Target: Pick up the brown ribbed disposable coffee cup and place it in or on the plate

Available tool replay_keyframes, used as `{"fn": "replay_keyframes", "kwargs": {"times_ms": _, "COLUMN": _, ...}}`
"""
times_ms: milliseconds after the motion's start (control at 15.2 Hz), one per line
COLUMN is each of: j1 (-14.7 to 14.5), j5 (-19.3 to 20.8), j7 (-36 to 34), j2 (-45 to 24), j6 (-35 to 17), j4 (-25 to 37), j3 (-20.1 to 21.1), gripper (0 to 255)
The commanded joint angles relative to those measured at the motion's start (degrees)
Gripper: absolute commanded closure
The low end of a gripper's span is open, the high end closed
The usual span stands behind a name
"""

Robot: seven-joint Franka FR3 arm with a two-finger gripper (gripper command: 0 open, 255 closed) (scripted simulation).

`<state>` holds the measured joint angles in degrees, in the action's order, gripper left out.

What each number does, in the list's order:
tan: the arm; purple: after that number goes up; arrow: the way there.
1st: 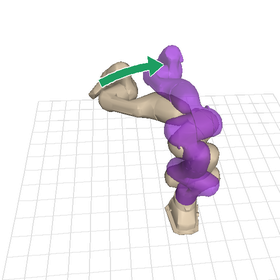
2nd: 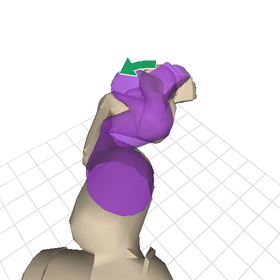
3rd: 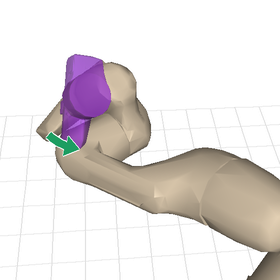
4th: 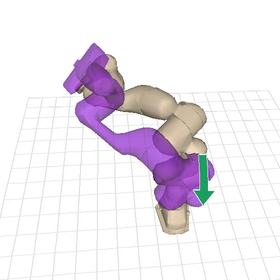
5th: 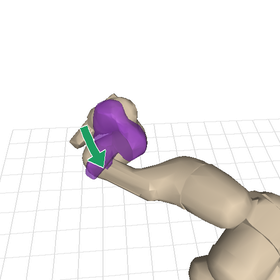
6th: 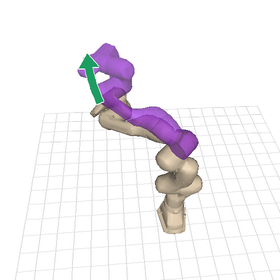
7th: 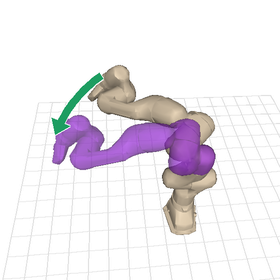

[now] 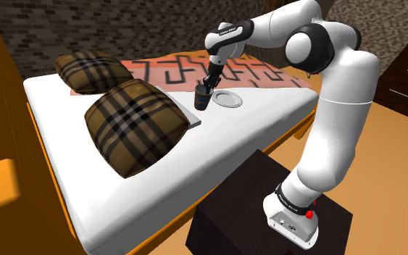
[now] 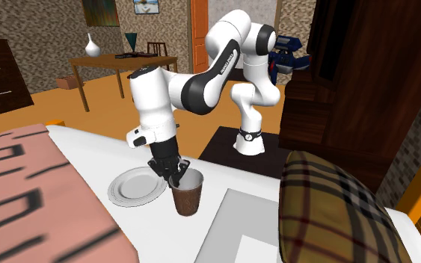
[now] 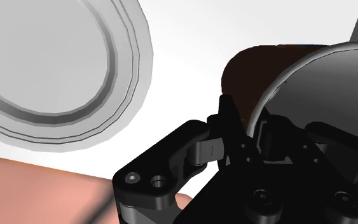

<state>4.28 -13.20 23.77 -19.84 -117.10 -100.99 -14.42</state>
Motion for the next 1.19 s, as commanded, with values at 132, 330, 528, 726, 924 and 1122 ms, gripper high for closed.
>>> {"fn": "replay_keyframes", "kwargs": {"times_ms": 132, "j1": -0.1, "j5": 0.4, "j7": -0.5, "j2": 0.9, "j6": 2.4, "j4": 1.5, "j3": -0.1, "gripper": 255}}
{"fn": "replay_keyframes", "kwargs": {"times_ms": 330, "j1": -0.1, "j5": 0.8, "j7": -0.9, "j2": 1.6, "j6": 4.4, "j4": 2.8, "j3": -0.2, "gripper": 255}}
{"fn": "replay_keyframes", "kwargs": {"times_ms": 528, "j1": -0.1, "j5": 1.1, "j7": -1.3, "j2": 2.3, "j6": 6.4, "j4": 4.2, "j3": -0.4, "gripper": 255}}
{"fn": "replay_keyframes", "kwargs": {"times_ms": 726, "j1": -0.1, "j5": 1.4, "j7": -1.7, "j2": 2.9, "j6": 8.5, "j4": 5.7, "j3": -0.4, "gripper": 255}}
{"fn": "replay_keyframes", "kwargs": {"times_ms": 924, "j1": -0.1, "j5": 1.6, "j7": -2.0, "j2": 3.3, "j6": 10.6, "j4": 7.4, "j3": -0.5, "gripper": 255}}
{"fn": "replay_keyframes", "kwargs": {"times_ms": 1122, "j1": 1.7, "j5": 1.4, "j7": 0.2, "j2": 2.5, "j6": 12.5, "j4": 9.8, "j3": -1.4, "gripper": 255}}
